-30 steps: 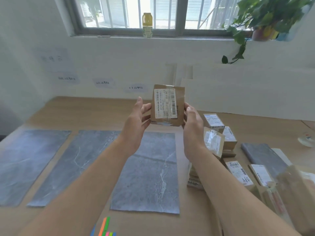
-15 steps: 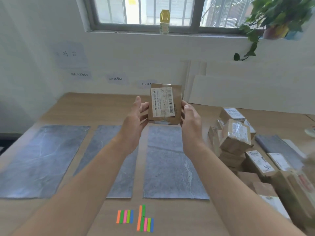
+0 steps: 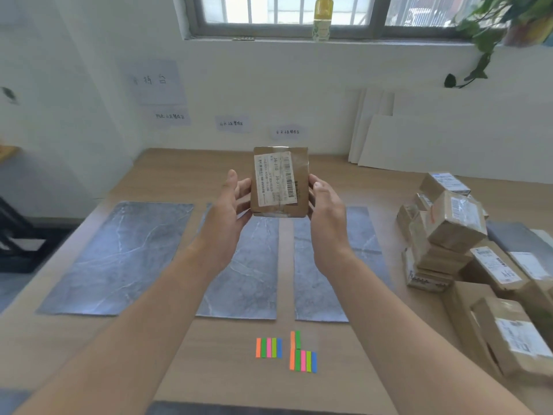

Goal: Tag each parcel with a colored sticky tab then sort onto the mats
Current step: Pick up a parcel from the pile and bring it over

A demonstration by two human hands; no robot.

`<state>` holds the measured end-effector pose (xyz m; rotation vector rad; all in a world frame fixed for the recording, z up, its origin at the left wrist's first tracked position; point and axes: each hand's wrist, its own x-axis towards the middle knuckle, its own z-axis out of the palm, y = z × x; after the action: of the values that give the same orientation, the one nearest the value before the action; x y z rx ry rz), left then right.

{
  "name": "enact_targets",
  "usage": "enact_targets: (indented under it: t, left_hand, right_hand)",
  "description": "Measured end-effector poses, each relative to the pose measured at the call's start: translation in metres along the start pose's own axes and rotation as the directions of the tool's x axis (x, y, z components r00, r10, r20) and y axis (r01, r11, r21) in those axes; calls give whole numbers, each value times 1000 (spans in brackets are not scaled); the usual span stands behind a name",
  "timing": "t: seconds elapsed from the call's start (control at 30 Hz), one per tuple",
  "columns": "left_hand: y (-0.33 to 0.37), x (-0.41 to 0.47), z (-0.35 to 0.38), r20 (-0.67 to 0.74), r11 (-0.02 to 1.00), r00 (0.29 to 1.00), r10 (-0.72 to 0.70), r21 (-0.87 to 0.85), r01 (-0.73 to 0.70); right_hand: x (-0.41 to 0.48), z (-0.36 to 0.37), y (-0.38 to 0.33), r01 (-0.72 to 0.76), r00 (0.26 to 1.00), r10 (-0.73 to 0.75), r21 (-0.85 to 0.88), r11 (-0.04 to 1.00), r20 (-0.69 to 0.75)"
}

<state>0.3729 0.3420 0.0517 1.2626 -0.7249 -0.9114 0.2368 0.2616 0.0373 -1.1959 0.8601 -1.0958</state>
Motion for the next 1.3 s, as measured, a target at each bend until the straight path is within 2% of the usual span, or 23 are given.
enact_targets:
  t: [0.2, 0.4, 0.63, 0.83, 1.3]
  left_hand:
    - [-11, -23, -40, -73, 1000, 997, -5, 13, 6]
    - [-22, -39, -85, -85, 999, 995, -42, -12, 41]
    - [-44, -39, -161, -22, 990, 990, -141, -34, 140]
    - [-83, -47, -217, 22, 965, 964, -264, 2, 264]
    - [-221, -86, -250, -32, 873, 873, -487, -38, 486]
  right_hand:
    - [-22, 27, 21, -44, 997, 45, -17, 999, 63]
    - [-46, 63, 41, -90, 992, 92, -29, 996, 81]
    - [-76, 122, 76, -140, 990, 138, -43, 989, -27]
    - [-109, 155, 135, -255, 960, 249, -29, 967, -128]
    - [-155, 130, 282, -485, 856, 465, -35, 874, -226]
